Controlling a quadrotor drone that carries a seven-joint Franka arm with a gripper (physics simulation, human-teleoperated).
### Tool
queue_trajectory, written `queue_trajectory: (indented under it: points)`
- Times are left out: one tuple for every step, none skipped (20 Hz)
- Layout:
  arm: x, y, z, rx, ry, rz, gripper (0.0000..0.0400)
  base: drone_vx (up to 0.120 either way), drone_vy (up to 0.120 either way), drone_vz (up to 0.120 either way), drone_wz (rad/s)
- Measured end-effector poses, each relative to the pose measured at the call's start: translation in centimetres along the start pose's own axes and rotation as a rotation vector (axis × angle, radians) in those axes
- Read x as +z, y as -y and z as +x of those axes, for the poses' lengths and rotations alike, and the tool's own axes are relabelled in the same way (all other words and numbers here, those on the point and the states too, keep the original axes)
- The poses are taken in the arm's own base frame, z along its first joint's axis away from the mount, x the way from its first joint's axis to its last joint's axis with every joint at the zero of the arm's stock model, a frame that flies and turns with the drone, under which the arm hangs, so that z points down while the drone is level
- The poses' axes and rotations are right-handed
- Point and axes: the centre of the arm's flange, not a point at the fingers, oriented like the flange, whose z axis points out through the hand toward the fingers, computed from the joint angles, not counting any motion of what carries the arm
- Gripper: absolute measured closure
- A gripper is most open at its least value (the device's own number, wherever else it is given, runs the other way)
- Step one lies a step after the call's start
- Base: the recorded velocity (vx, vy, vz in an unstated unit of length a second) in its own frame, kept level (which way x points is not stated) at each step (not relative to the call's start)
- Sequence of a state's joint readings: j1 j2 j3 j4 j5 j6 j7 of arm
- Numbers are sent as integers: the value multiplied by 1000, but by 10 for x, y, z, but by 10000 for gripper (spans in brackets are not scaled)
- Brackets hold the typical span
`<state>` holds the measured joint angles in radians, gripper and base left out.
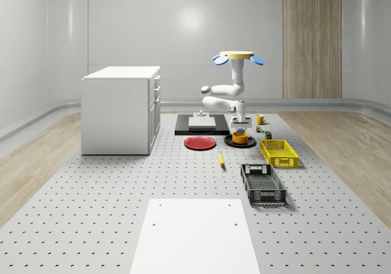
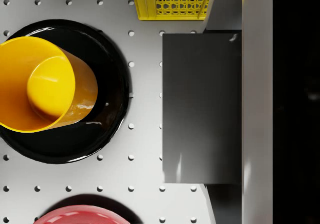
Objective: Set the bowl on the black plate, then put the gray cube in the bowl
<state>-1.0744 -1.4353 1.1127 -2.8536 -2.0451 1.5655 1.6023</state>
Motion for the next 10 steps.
queue_trajectory:
  points:
    - [0, 0, 0, 0, 0, 0, 150, -120, 0, 0, 0]
    - [0, 0, 0, 0, 0, 0, 150, -120, 0, 0, 0]
    - [0, 0, 0, 0, 0, 0, 150, -120, 0, 0, 0]
    - [0, 0, 0, 0, 0, 0, 150, -120, 0, 0, 0]
    - [0, 0, 0, 0, 0, 0, 150, -120, 0, 0, 0]
    - [0, 0, 0, 0, 0, 0, 150, -120, 0, 0, 0]
    - [0, 0, 0, 0, 0, 0, 150, -120, 0, 0, 0]
    - [0, 0, 0, 0, 0, 0, 150, -120, 0, 0, 0]
    - [0, 0, 0, 0, 0, 0, 150, -120, 0, 0, 0]
    - [0, 0, 0, 0, 0, 0, 150, -120, 0, 0, 0]
